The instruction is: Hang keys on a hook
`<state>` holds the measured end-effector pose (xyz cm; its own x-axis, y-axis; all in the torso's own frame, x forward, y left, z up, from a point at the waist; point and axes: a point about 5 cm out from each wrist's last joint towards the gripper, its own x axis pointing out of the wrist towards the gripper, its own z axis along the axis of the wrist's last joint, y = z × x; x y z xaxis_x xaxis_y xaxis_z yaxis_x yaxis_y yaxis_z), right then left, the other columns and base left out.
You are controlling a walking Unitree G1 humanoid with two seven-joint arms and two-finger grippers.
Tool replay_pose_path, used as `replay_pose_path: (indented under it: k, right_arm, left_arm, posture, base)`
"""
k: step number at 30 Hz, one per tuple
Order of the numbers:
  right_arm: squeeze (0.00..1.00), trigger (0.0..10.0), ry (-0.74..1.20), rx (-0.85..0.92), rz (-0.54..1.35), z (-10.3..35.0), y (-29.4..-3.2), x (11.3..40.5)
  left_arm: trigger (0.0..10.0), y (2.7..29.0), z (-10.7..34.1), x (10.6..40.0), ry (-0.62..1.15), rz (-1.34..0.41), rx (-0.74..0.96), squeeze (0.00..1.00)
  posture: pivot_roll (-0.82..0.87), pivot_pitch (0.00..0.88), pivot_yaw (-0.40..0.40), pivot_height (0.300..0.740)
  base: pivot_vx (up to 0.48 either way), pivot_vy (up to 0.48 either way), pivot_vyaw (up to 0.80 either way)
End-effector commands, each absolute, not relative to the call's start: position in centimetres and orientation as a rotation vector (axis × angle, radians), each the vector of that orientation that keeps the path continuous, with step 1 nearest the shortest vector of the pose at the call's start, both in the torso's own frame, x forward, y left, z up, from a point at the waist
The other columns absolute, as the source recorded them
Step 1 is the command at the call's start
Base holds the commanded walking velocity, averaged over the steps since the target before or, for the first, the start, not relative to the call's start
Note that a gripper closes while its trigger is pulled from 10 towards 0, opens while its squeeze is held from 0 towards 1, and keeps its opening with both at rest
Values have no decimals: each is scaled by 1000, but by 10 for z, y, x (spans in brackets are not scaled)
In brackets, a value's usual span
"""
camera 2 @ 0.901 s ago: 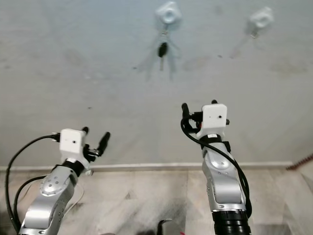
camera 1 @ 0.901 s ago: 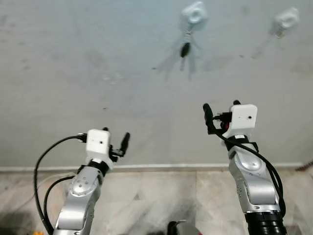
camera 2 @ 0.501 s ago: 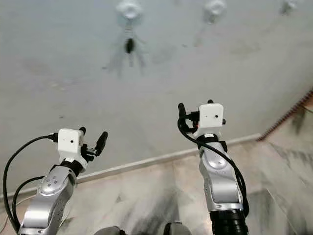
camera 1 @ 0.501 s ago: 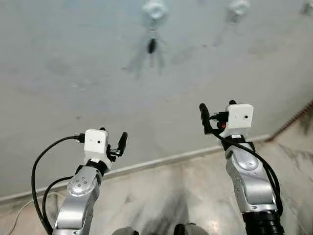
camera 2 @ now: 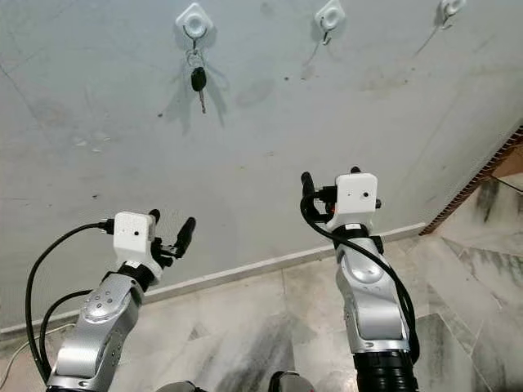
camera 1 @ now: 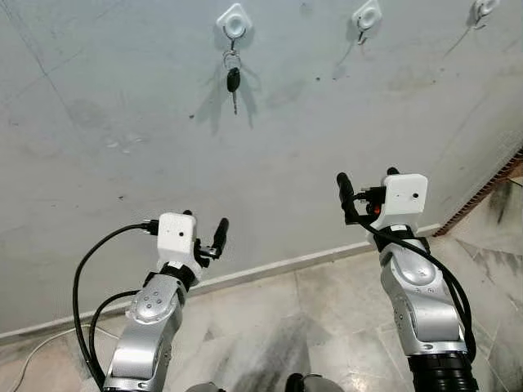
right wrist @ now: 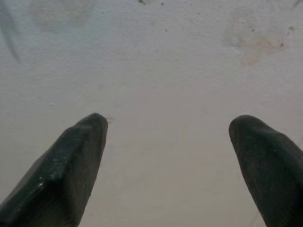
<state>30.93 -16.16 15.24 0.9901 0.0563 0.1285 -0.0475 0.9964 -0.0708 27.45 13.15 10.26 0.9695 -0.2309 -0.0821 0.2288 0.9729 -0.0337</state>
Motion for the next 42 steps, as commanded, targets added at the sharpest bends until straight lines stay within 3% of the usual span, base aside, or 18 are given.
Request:
replay_pose_path:
  k: [1, 9, 14, 16, 42]
  right_arm:
    - [0, 10000, -139, -62, 49, 155, -162, 309]
    - [0, 10000, -116, -47, 41, 149, -163, 306]
    - [0, 10000, -112, -68, 25, 148, -173, 298]
    - [0, 10000, -101, -64, 5, 147, -183, 293]
    - [0, 10000, -72, -33, 27, 143, -175, 288]
  left_arm:
    - [10000, 133, 98, 273, 112, -248, -13, 0]
    - [10000, 135, 90, 260, 149, -308, 17, 0]
    - [10000, 152, 79, 234, 207, -261, 19, 0]
    - [10000, 170, 72, 227, 236, -180, 23, 0]
    - [10000, 164, 79, 237, 213, -179, 34, 0]
  posture:
    - [10, 170, 7, 740]
    - [16, 177, 12, 740]
    - [12, 180, 20, 740]
    - [13, 181, 16, 740]
    - [16, 178, 18, 740]
  base:
    - [0, 0, 0]
    - [0, 0, 0]
    - [0, 0, 0]
    - [0, 0, 0]
    - [0, 0, 0]
